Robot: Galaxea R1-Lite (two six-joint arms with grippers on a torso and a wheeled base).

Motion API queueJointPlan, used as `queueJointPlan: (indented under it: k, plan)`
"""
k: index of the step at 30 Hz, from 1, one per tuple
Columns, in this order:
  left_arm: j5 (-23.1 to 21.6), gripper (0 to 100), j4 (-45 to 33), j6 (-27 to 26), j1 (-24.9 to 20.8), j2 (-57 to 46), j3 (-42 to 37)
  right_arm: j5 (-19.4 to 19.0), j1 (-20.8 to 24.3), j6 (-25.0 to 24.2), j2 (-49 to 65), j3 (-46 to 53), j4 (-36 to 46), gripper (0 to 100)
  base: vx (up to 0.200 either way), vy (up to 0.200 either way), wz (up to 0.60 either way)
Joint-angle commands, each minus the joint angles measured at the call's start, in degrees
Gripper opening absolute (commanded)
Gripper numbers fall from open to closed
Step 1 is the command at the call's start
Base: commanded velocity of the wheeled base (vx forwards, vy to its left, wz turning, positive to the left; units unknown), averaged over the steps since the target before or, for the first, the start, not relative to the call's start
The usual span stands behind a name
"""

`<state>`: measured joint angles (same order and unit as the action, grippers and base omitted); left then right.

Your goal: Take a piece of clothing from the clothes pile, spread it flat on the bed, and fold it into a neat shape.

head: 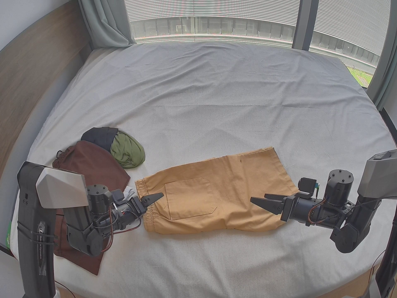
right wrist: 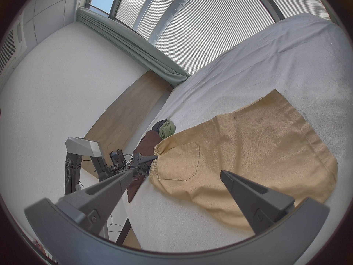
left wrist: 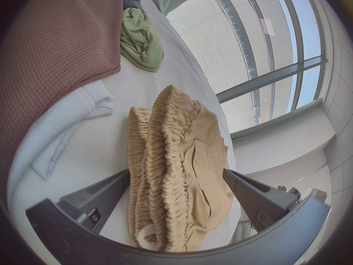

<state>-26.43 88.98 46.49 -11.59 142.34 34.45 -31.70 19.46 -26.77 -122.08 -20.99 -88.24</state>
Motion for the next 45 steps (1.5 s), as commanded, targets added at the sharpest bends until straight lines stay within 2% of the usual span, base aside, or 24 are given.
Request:
queueJointPlan:
  k: [1,10,16,17,34,45]
  plan:
    - [0.59,100,0.14,0.61,-0.89,0.05,0.62,-0.03,0.14,-0.04,-0.09,0.25,-0.01,100,0.0,0.0,0.0]
    - [4.98,100,0.14,2.37,-2.82,0.13,1.94,-0.03,0.41,-0.04,-0.09,0.25,-0.01,100,0.0,0.0,0.0]
    - [5.07,100,0.14,3.16,-2.82,0.22,1.76,-0.03,0.49,-0.04,-0.18,0.25,-0.01,100,0.0,0.0,0.0]
    - [4.98,0,0.14,3.16,-2.91,0.22,1.67,-0.03,0.49,-0.04,-0.09,0.25,-0.01,100,0.0,0.0,0.0]
    - [3.31,0,0.14,2.2,-2.21,-1.19,0.09,-0.03,0.06,0.05,-0.97,0.07,-0.09,100,0.0,0.0,0.0]
    - [-6.27,0,0.14,1.93,2.98,-8.22,-4.83,0.05,-0.21,0.05,-2.02,-0.1,-0.09,100,0.0,0.0,0.0]
